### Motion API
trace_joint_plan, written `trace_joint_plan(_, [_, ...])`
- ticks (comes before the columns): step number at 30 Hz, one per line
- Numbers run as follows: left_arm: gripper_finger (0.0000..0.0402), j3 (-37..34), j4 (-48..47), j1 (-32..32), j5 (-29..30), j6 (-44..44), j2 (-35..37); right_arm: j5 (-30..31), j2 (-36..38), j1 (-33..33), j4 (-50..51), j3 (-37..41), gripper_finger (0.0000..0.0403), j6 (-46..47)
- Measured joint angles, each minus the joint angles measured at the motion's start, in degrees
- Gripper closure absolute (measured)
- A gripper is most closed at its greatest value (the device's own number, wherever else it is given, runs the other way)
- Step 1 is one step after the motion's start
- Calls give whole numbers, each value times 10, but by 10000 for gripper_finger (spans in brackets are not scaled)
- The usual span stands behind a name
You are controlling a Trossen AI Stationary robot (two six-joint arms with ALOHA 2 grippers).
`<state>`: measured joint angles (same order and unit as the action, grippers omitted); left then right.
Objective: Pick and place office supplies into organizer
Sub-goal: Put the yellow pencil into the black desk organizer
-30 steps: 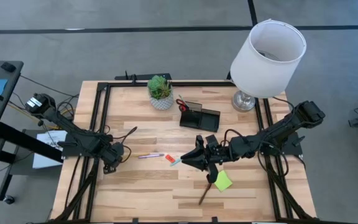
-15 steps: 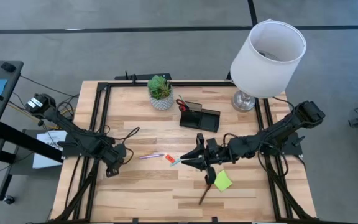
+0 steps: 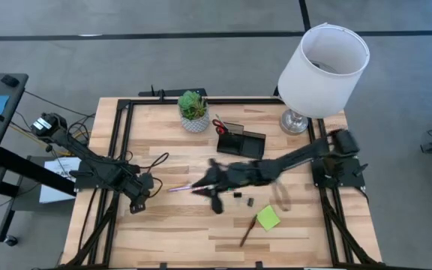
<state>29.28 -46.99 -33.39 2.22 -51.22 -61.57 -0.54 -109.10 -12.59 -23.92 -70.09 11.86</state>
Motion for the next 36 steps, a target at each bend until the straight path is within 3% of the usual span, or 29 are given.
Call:
trace_joint_plan(5, [401, 1, 2, 0, 0, -13, 0, -96, -123, 32, 79, -149, 255, -2])
trace_joint_plan(9, [401, 1, 3, 0, 0, -15, 0, -98, -205, 43, 153, -234, 222, -24])
trace_joint_plan(15, [401, 1, 6, 0, 0, -9, 0, -92, -279, 57, 158, -319, 205, -79])
trace_joint_plan(19, [401, 1, 12, 0, 0, -10, 1, -79, -325, 67, 176, -352, 210, -107])
trace_joint_plan(24, [401, 1, 35, 0, 4, -10, 1, -79, -367, 75, 185, -372, 219, -60])
trace_joint_plan(36, [401, 1, 49, 0, 16, -7, 1, -81, -365, 75, 187, -376, 231, -64])
